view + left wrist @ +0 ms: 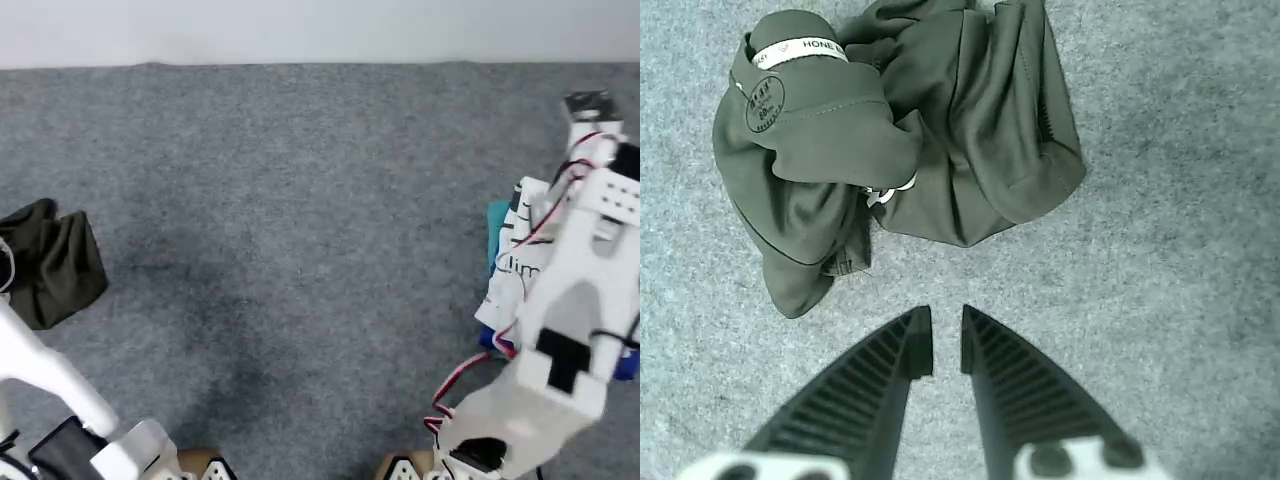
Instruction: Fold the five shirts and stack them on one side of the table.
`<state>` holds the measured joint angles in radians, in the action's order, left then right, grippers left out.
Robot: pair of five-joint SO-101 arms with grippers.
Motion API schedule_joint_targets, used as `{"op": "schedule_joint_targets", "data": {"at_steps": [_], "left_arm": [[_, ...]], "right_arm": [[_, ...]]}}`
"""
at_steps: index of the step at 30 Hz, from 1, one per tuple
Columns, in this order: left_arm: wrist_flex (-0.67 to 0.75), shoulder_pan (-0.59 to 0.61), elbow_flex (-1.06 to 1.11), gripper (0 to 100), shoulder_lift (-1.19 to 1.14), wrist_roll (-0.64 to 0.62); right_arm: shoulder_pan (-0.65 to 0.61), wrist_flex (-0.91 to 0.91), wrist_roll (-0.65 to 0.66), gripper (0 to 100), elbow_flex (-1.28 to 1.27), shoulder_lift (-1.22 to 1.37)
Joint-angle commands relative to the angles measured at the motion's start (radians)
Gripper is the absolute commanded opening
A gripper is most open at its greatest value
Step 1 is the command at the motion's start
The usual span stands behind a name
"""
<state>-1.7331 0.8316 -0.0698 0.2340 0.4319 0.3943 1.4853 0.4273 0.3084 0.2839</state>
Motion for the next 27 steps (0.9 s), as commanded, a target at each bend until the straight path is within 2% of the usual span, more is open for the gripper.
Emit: {"op": "schedule_joint_targets", "data": {"at_steps": [1, 4, 8, 13, 17, 20, 24, 27], "left_arm": [[-0.009, -0.006, -0.005, 6, 0.043, 0.011], [-0.011, -0.003, -0.005, 6, 0.043, 0.012], [-0.011, -0.002, -0.005, 6, 0.044, 0.012], [-0.012, -0.006, -0.005, 6, 0.044, 0.008], [-0.012, -0.005, -0.005, 6, 0.044, 0.008], [-0.012, -0.005, -0.005, 6, 0.044, 0.008], [-0.012, -0.006, -0.004, 6, 0.044, 0.008], [-0.012, -0.006, -0.004, 6, 0.044, 0.008]], "right_arm": [[-0.031, -0.133, -0.044, 0.9, 0.009, 0.105], [-0.039, -0.099, -0.08, 0.9, 0.046, 0.105], [-0.021, 0.096, -0.072, 0.9, 0.157, -0.004], [0.101, 0.239, -0.029, 0.9, 0.17, -0.082], [0.234, 0.239, 0.083, 0.9, 0.169, -0.074], [0.311, 0.182, 0.098, 0.9, 0.167, -0.022], [0.315, 0.133, 0.098, 0.9, 0.169, 0.131], [0.282, 0.18, 0.098, 0.9, 0.207, 0.176]]}}
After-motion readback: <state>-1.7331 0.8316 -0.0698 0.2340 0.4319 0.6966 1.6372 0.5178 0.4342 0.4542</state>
